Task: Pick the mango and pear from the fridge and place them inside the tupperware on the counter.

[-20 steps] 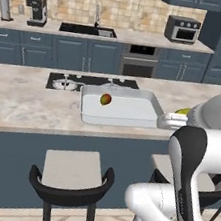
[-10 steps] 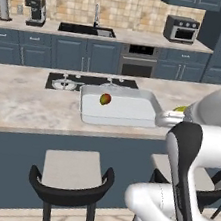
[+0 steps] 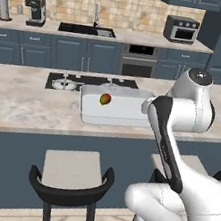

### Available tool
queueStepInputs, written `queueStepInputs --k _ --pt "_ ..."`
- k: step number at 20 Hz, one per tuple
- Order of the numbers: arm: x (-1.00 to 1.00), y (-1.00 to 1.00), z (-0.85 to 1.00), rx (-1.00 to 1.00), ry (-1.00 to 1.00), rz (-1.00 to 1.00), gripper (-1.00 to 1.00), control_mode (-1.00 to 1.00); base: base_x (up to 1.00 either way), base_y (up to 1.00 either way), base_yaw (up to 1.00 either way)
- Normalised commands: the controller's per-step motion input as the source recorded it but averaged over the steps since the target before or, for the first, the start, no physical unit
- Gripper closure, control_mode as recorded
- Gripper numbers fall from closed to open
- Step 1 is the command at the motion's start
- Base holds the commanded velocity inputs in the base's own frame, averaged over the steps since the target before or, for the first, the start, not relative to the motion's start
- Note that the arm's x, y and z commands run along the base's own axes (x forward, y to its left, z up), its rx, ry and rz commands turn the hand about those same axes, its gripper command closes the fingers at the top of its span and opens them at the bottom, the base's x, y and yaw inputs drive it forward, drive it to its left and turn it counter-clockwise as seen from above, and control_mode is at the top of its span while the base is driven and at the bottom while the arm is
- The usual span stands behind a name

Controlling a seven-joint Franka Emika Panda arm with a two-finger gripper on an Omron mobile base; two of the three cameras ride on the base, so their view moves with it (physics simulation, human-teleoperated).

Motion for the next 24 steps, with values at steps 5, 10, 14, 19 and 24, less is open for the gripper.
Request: queueStepInputs --k 5,10,14,19,24 --pt "1.00 0.00 -0.23 0.00 0.27 0.00 1.00 -1.00 0.00 0.00 0.00" --pt "0.94 0.03 -0.36 0.00 0.24 0.00 1.00 -1.00 0.00 0.00 0.00" --pt "0.88 0.16 -0.51 0.00 0.21 0.00 1.00 -1.00 0.00 0.00 0.00" --pt "0.80 0.12 -0.45 0.00 0.20 0.00 1.00 -1.00 0.00 0.00 0.00" --pt "0.78 0.12 -0.39 0.00 0.12 0.00 1.00 -1.00 0.00 0.00 0.00"
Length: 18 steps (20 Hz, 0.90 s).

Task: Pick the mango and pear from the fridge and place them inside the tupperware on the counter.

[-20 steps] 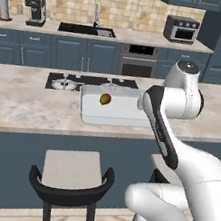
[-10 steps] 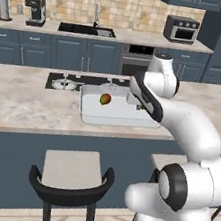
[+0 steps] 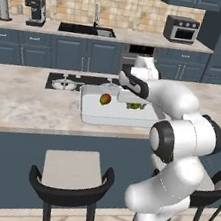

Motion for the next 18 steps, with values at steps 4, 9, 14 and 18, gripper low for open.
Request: queueStepInputs --k 4,9,14,18 --pt "0.71 0.07 -0.31 0.00 0.07 0.00 1.00 -1.00 0.00 0.00 0.00" --pt "0.65 0.03 -0.31 0.00 0.06 0.00 1.00 -1.00 0.00 0.00 0.00" --pt "0.54 0.04 -0.40 0.00 0.07 0.00 1.00 -1.00 0.00 0.00 0.00" --pt "0.48 0.01 -0.37 0.00 0.06 0.00 1.00 -1.00 0.00 0.00 0.00"
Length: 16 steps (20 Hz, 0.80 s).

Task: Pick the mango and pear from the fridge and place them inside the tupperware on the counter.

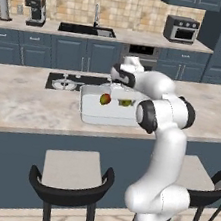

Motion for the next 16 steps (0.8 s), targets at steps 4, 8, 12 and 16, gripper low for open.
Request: queueStepInputs --k 4,8,12,16 --pt "0.21 0.01 -0.24 0.00 0.03 0.00 -1.00 -1.00 0.00 0.00 0.00" --pt "-0.18 0.00 0.00 0.00 -0.01 0.00 -1.00 -1.00 0.00 0.00 0.00" --pt "-0.67 0.00 0.46 0.00 -0.18 0.00 -1.00 -1.00 0.00 0.00 0.00" --pt "-0.87 -0.07 0.60 0.00 -0.25 0.00 -1.00 -1.00 0.00 0.00 0.00"
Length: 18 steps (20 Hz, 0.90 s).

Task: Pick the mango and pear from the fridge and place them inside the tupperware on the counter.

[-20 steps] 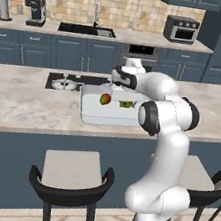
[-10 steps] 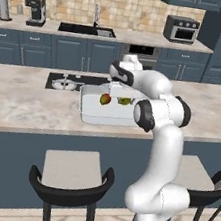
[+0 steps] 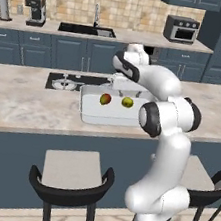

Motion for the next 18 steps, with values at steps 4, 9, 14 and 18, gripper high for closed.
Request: queueStepInputs --k 4,9,14,18 --pt "-1.00 -0.27 0.44 0.00 -0.30 0.00 -1.00 -1.00 0.00 0.00 0.00" --pt "-1.00 -0.41 0.27 0.00 -0.45 0.00 -1.00 -1.00 0.00 0.00 0.00" --pt "-1.00 -0.34 0.35 0.00 -0.51 0.00 -1.00 -1.00 0.00 0.00 0.00" --pt "-1.00 -0.30 0.42 0.00 -0.41 0.00 -1.00 -1.00 0.00 0.00 0.00"
